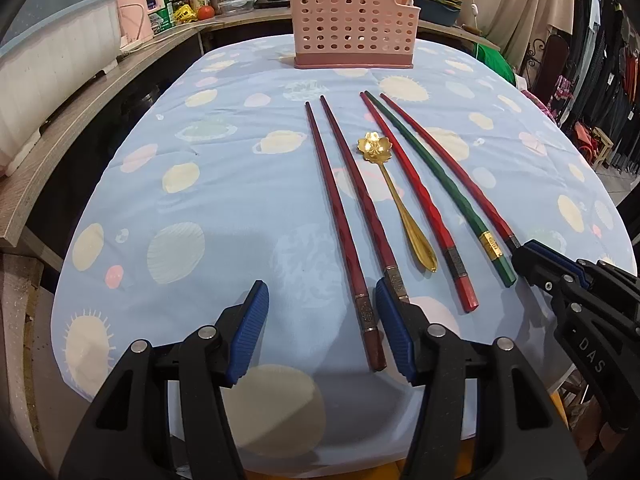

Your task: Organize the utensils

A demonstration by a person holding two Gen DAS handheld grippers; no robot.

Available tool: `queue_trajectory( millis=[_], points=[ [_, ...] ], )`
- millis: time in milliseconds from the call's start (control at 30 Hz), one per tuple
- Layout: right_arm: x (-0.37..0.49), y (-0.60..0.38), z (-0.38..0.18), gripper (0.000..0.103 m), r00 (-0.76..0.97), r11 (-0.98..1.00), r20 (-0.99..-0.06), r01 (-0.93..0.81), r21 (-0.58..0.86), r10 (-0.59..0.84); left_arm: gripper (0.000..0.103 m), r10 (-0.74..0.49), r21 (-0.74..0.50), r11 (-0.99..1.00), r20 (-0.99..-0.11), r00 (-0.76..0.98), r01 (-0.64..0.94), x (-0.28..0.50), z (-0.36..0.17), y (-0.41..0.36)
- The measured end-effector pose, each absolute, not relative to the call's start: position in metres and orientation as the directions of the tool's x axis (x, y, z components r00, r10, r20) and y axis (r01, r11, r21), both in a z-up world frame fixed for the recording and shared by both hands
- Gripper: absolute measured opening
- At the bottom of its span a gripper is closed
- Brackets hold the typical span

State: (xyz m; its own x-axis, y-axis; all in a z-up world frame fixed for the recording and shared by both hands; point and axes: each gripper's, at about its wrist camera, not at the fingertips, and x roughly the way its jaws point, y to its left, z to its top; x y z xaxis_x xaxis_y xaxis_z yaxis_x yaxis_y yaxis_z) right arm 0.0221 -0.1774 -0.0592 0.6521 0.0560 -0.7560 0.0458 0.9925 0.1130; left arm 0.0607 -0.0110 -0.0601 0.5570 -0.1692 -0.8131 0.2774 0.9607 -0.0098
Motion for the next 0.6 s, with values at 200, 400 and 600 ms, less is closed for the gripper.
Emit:
queue_trajectory(
  millis=[200, 400, 600],
  points=[
    [0.0218, -0.1773, -0.0597, 0.008, 0.652, 0.992, -0.756, 0.046, 0.114, 0.056, 0.033, -0.181, -0.015, 0.958, -0.81, 0.558, 0.288, 0.0595, -0.0588, -0.0103],
    [0.0221, -0.1787, -0.0591, 0.007, 0.652, 0.991, -0.756, 0.05, 0.124, 0.062, 0.009, -0.205, -0.038, 0.953, -0.812, 0.547, 0.3, 0.0597, -0.0576, -0.0079],
    [0.0218, -0.184, -0.0562, 0.007, 0.655, 0.988, -0.753, 0.063, 0.14, 0.065, 0.008, -0.209, -0.046, 0.952, -0.819, 0.535, 0.303, 0.0617, -0.0567, -0.0059]
  ],
)
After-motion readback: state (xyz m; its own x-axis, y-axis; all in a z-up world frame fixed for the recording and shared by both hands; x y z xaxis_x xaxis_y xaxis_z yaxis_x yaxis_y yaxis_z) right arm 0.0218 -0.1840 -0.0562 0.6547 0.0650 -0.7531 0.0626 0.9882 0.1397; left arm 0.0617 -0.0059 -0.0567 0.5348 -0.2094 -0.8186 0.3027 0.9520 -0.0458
